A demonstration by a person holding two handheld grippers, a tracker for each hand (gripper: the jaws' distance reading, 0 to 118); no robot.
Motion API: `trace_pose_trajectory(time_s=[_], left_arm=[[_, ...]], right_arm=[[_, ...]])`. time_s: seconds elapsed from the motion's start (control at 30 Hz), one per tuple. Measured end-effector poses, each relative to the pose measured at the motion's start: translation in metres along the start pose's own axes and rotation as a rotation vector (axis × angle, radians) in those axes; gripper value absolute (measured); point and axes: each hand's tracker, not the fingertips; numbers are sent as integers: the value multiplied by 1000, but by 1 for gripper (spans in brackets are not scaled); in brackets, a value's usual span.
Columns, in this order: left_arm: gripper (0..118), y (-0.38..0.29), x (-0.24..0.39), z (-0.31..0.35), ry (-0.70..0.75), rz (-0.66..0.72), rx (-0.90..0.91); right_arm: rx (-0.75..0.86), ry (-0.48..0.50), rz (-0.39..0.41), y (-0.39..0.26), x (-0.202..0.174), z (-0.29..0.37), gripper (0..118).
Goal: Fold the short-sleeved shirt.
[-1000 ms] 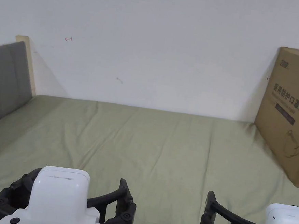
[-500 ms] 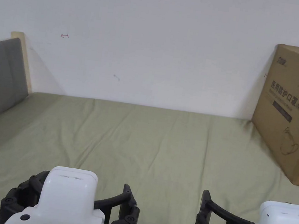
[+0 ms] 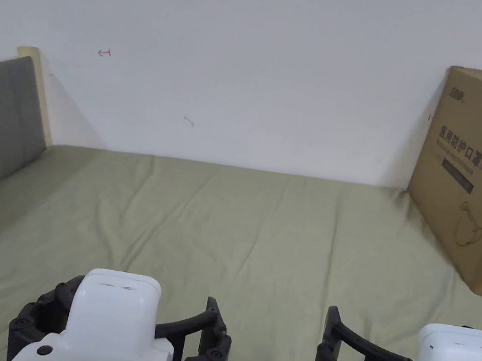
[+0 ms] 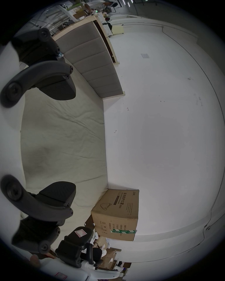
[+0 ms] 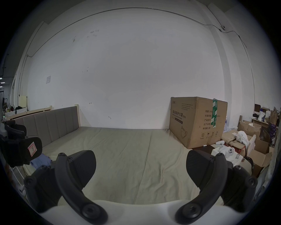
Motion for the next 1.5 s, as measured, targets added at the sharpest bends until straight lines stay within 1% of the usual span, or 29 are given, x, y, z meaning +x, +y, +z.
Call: trace_pose_trajectory(time_s=[0.23,0.4,0.5,0.6,0.77,1.03,1.2,1.5], left_arm=[[110,-2,0,1,-17,-7,17],[111,1,-4,0,-29,26,-2],[111,2,-2,0,5,35,-16],[111,1,3,-3,56,-13,-37],[111,-2,2,-3,16,-4,-28],[110,-1,5,-2,19,-21,-30],[111,-3,5,-4,-6,-17,-56],[111,0,7,-2,3,-8,-65]], right_arm=[[-5,-3,-1,-1,0,-1,117],[-5,-4,0,-1,0,-2,117],[-5,-3,0,-1,0,-2,117],[-6,-5,5,0,-1,-2,117],[-5,-2,8,0,-2,-2,117],[-8,-3,8,0,-1,-3,117],[-14,0,11,-1,-2,-4,117],[-30,-1,16,-3,-3,-6,117]])
